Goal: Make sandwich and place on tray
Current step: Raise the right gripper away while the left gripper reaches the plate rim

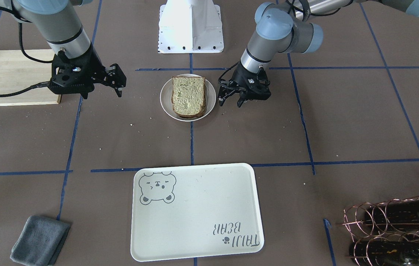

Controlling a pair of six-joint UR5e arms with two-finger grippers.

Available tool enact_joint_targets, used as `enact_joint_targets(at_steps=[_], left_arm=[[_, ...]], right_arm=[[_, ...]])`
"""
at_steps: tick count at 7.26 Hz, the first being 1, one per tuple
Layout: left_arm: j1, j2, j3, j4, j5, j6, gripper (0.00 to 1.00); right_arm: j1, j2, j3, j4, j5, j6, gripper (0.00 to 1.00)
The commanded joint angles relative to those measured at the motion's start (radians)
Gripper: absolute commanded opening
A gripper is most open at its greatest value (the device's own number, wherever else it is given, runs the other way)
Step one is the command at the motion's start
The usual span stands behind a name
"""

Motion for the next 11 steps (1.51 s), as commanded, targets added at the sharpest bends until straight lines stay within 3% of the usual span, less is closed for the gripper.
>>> enact_joint_targets(at_steps=[1,5,9,11], left_arm=[[0.049,-0.016,0.028,-0.004,0.032,-0.011,0.61],[0.081,-0.048,0.062,-0.006,0.034,-0.040,0.50],[0.089,-0.053,0.076,-0.019,0.034,-0.041,0.45],[0.090,-0.053,0.076,-0.019,0.034,-0.043,0.34]], right_arm=[[0.028,-0.001,-0.001,0.002,0.024,-0.011,1.00],[0.031,0.004,-0.001,0.002,0.024,-0.010,1.00],[0.033,0.004,0.000,0.003,0.024,-0.008,1.00],[0.033,0.005,0.000,0.003,0.024,-0.008,1.00]])
